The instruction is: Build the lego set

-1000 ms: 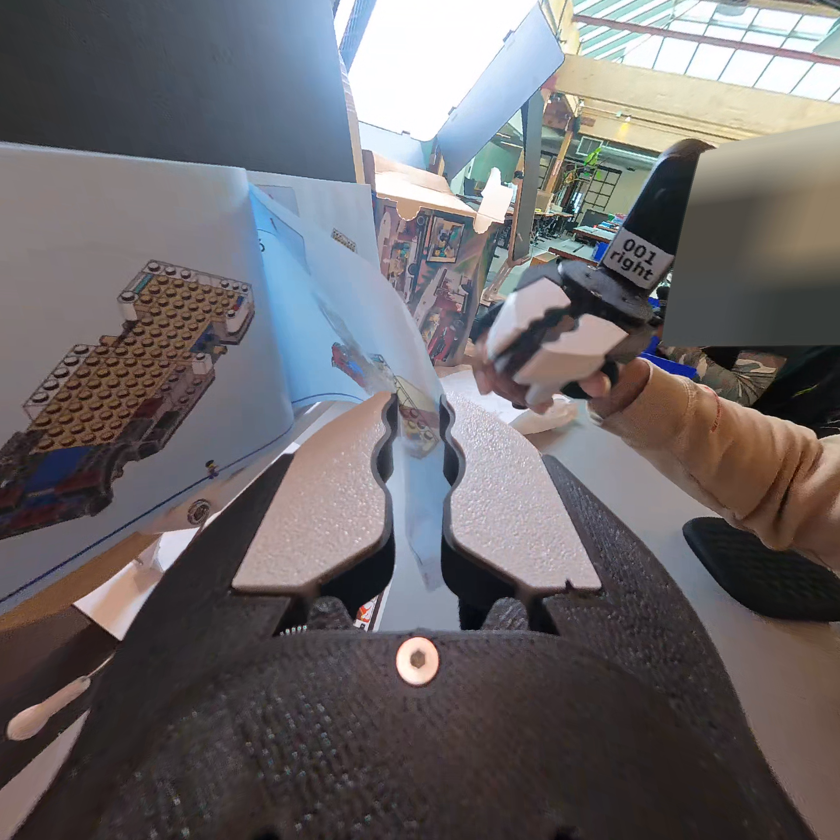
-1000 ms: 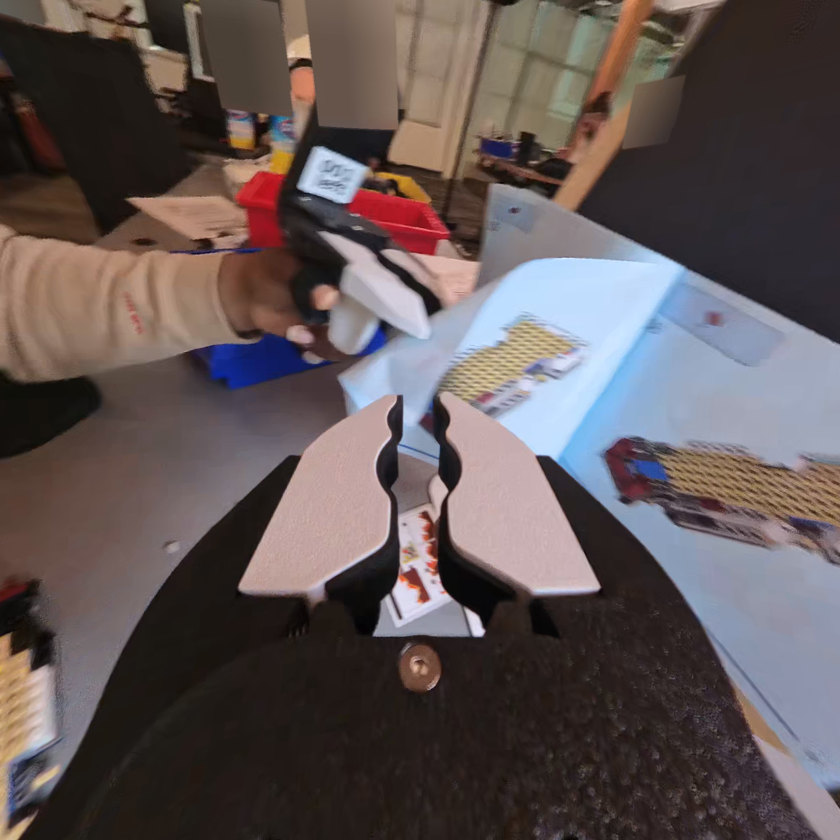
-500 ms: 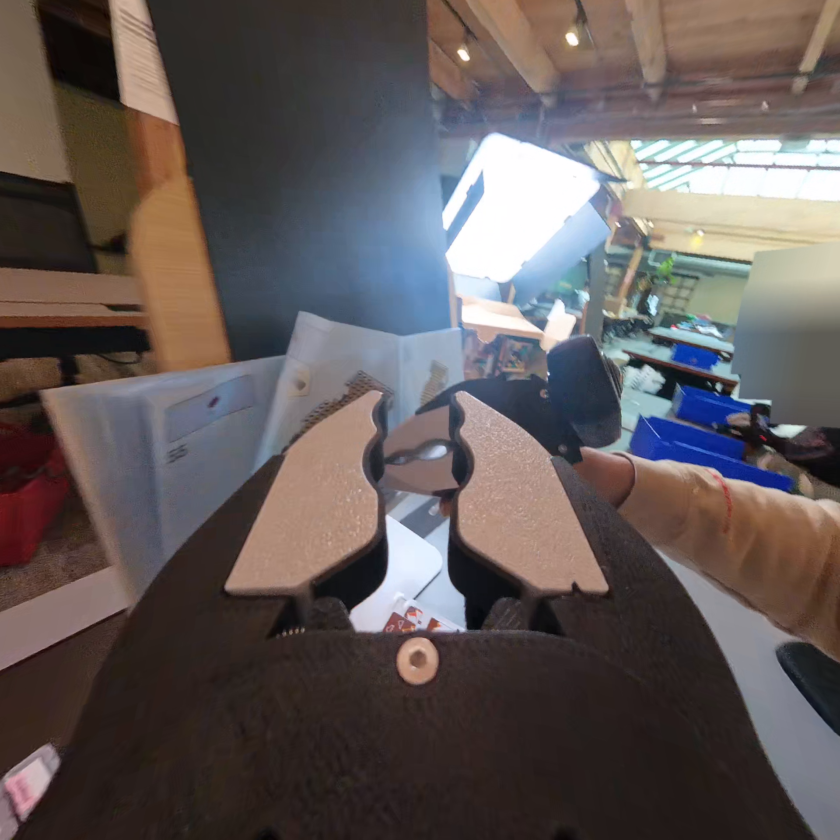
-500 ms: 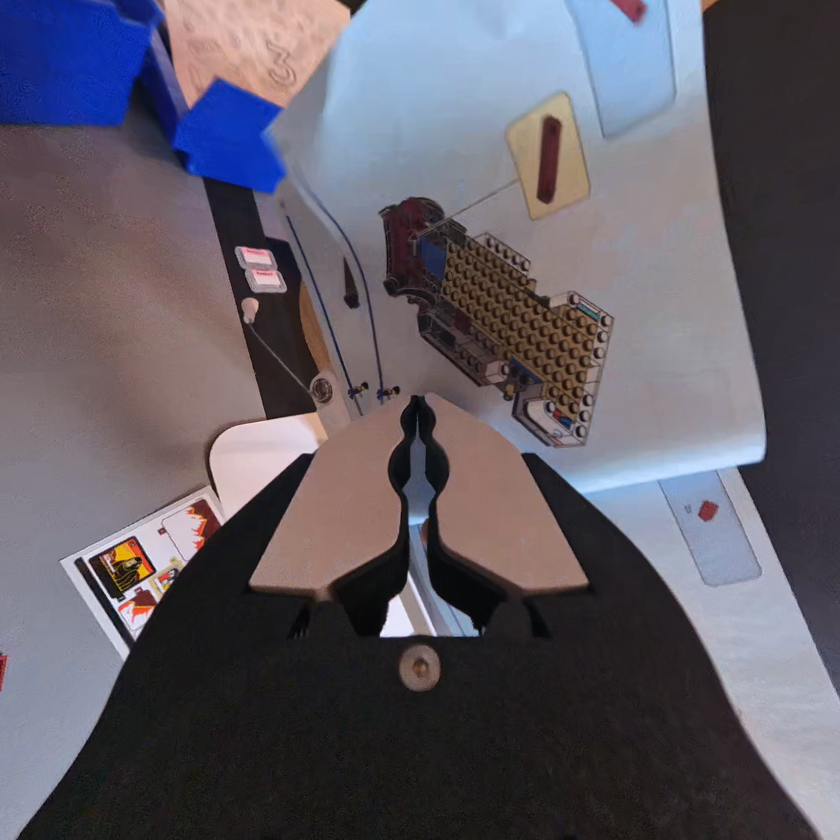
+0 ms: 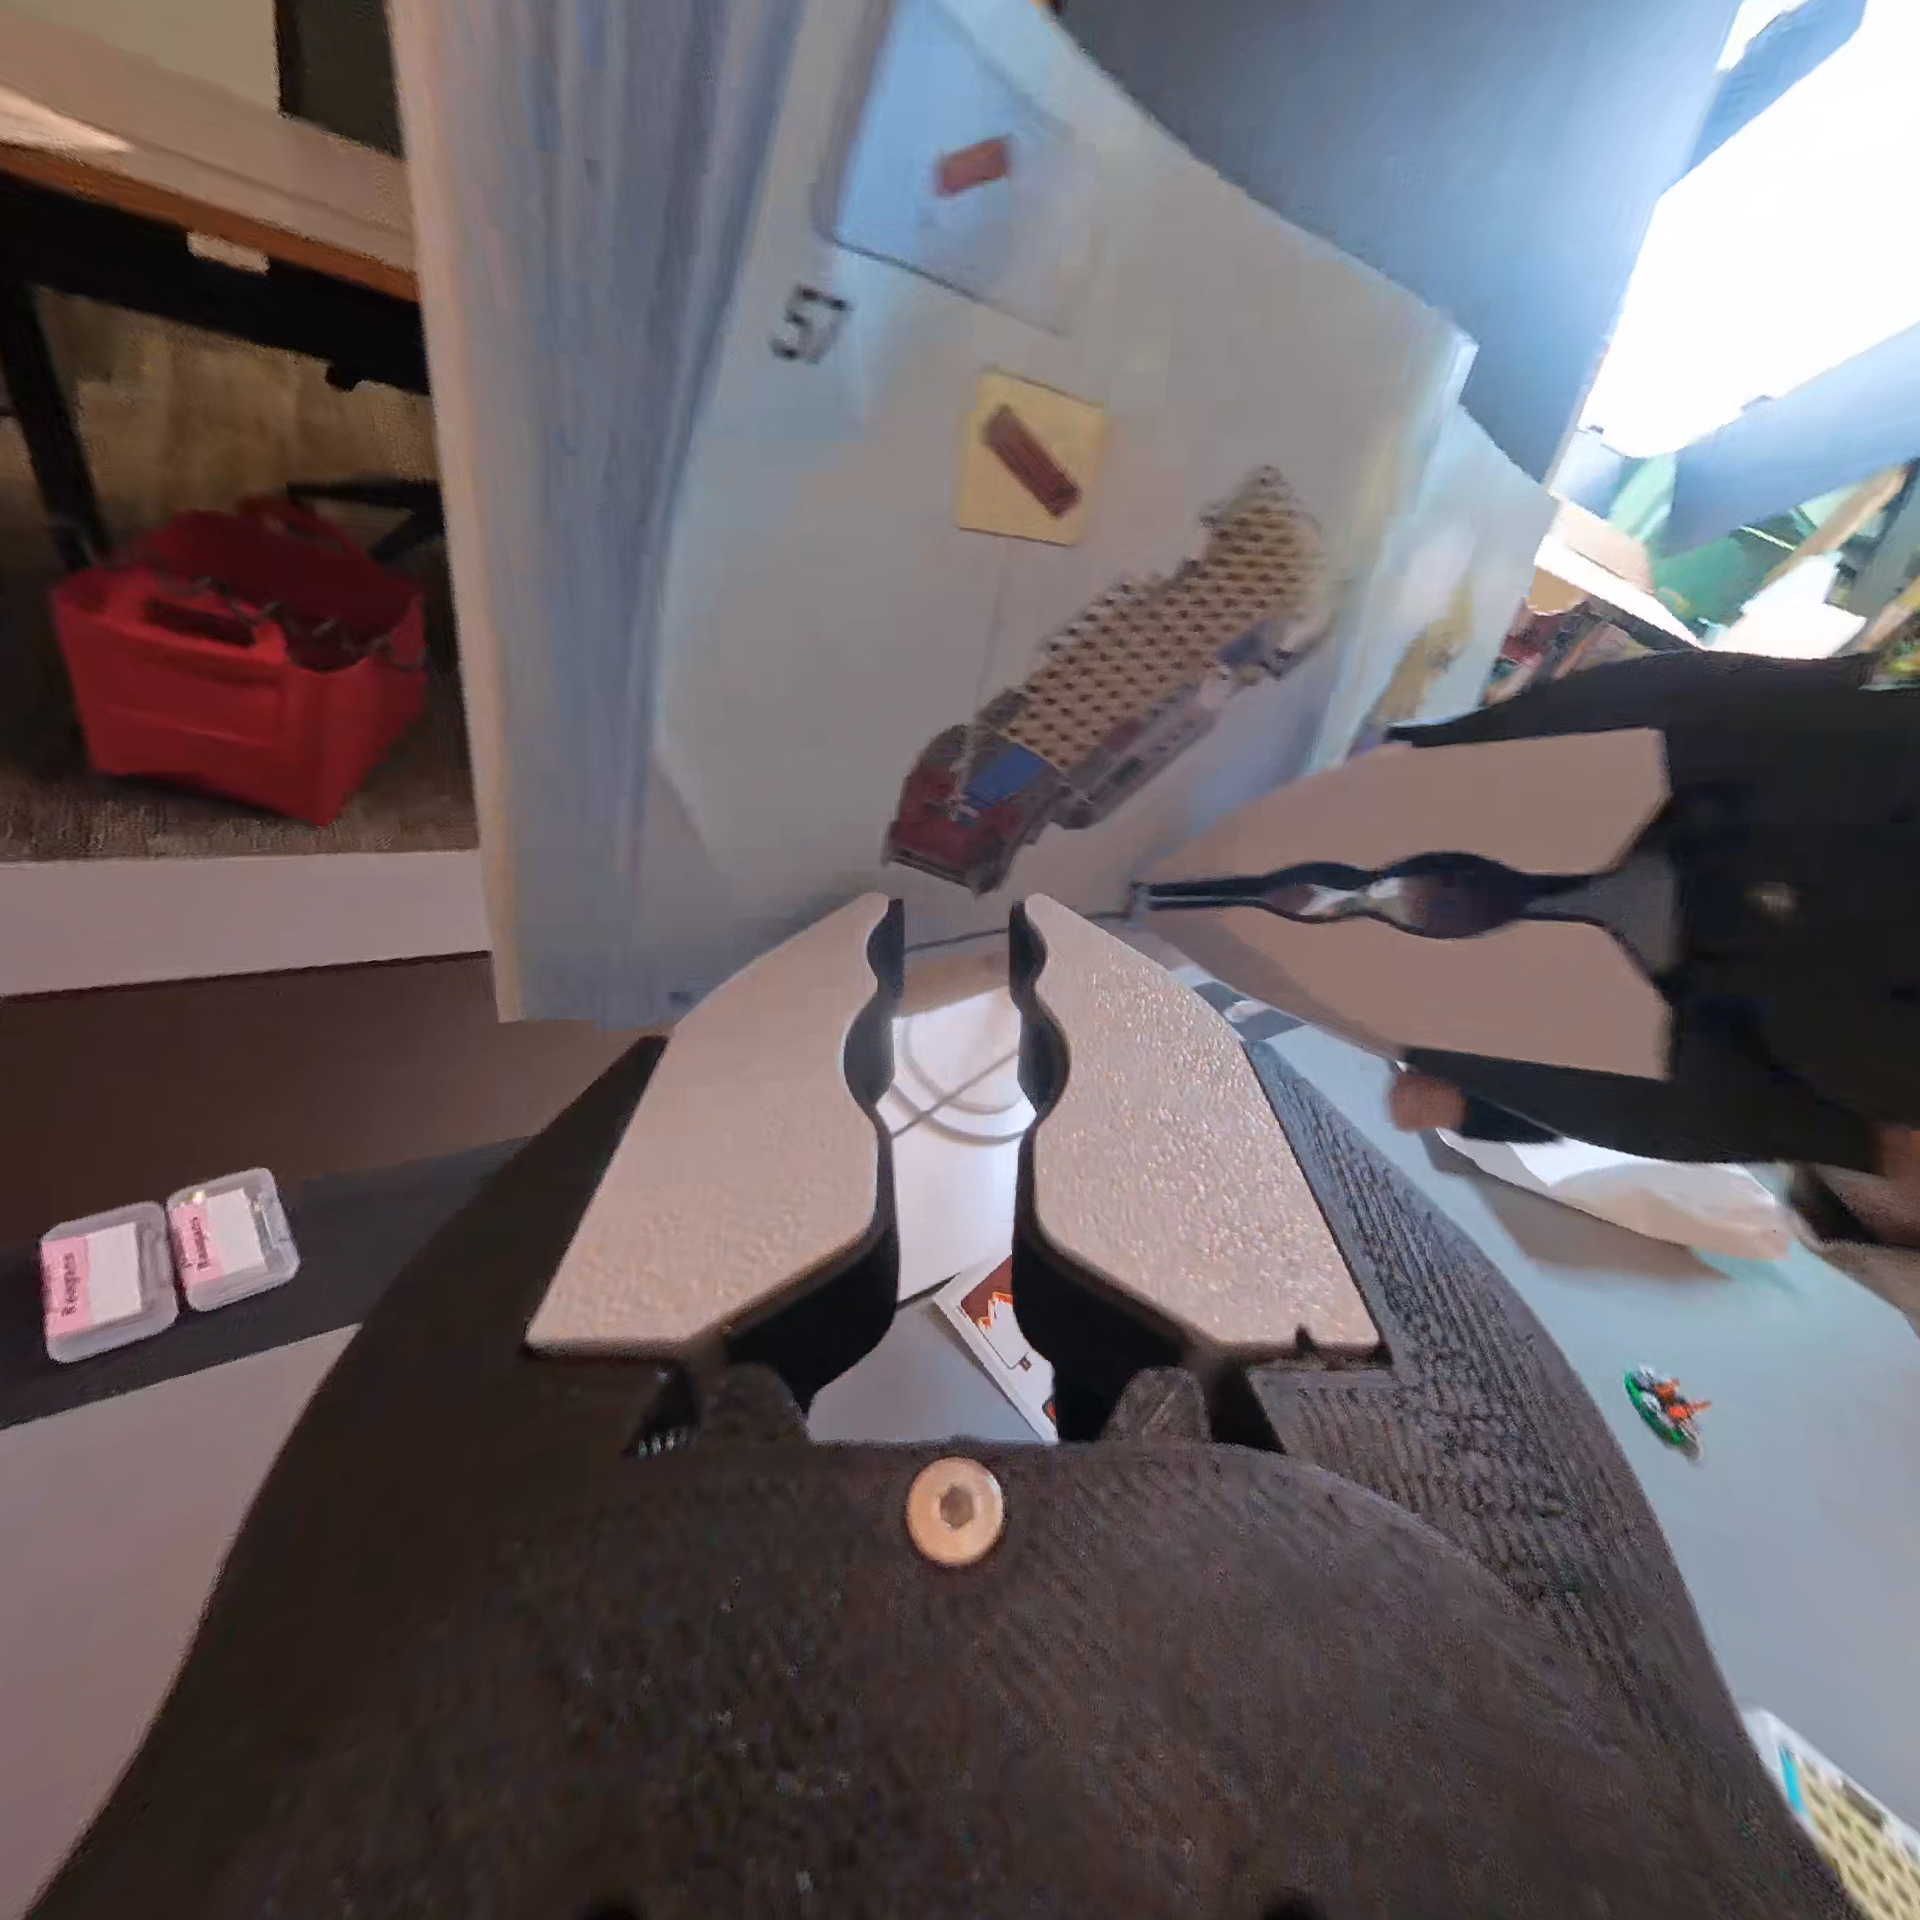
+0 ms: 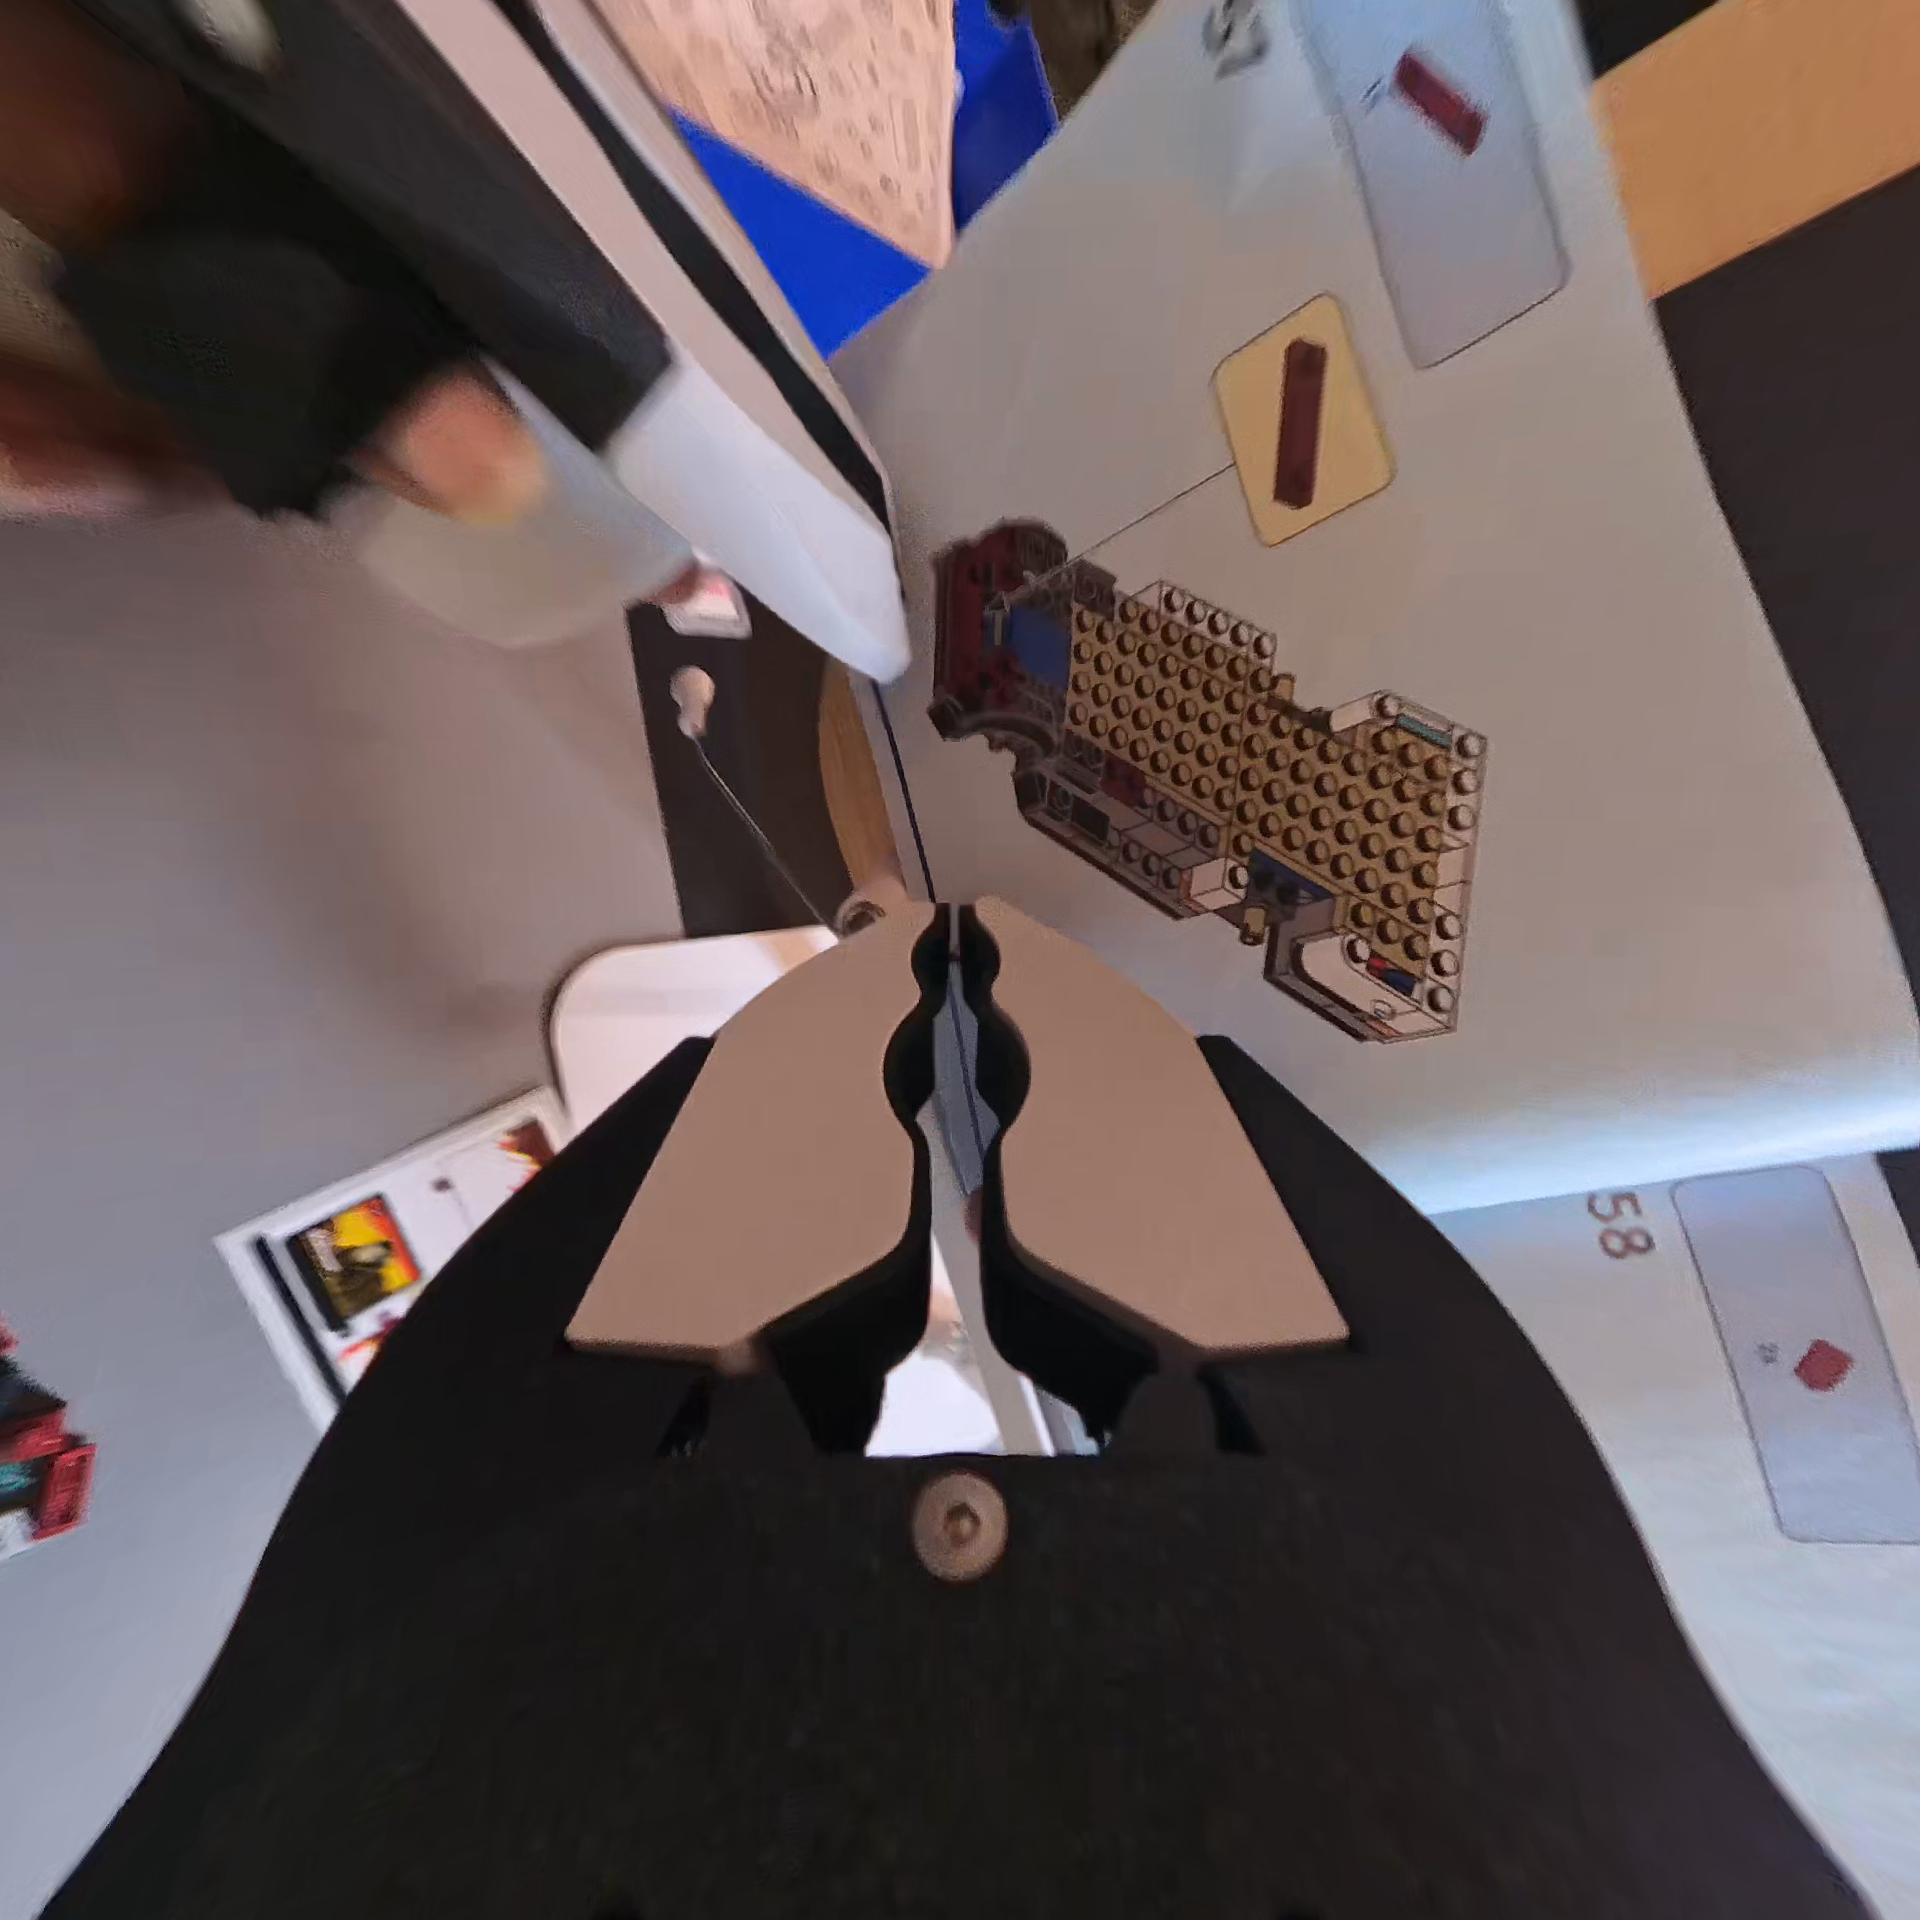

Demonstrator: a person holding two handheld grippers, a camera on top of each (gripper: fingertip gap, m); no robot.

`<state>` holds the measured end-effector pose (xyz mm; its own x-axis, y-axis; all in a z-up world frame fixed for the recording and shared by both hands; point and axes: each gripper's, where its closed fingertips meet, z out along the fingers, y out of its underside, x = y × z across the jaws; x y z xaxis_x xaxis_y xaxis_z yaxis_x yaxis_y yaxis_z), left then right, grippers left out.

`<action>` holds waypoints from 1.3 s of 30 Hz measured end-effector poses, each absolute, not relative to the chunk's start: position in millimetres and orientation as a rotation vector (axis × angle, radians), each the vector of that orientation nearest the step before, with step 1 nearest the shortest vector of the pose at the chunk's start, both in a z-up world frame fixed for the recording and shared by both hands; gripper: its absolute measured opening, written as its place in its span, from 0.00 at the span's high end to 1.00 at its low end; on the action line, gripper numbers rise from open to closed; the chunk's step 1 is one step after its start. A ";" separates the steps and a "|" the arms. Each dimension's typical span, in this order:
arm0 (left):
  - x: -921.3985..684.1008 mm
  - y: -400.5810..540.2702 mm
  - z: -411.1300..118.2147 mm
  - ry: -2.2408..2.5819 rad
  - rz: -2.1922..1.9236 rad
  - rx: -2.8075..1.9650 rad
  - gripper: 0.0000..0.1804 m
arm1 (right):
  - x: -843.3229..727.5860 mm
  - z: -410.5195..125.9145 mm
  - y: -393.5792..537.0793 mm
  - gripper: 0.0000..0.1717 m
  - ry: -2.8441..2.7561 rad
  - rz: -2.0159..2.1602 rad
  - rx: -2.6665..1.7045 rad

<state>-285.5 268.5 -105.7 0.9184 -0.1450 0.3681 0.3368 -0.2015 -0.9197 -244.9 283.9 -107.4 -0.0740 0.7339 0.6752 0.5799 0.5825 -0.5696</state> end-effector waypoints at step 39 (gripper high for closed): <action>-286.7 274.0 -143.1 -0.822 -1.145 -1.066 0.95 | -239.9 -89.6 314.2 1.00 -1.684 -0.159 -1.063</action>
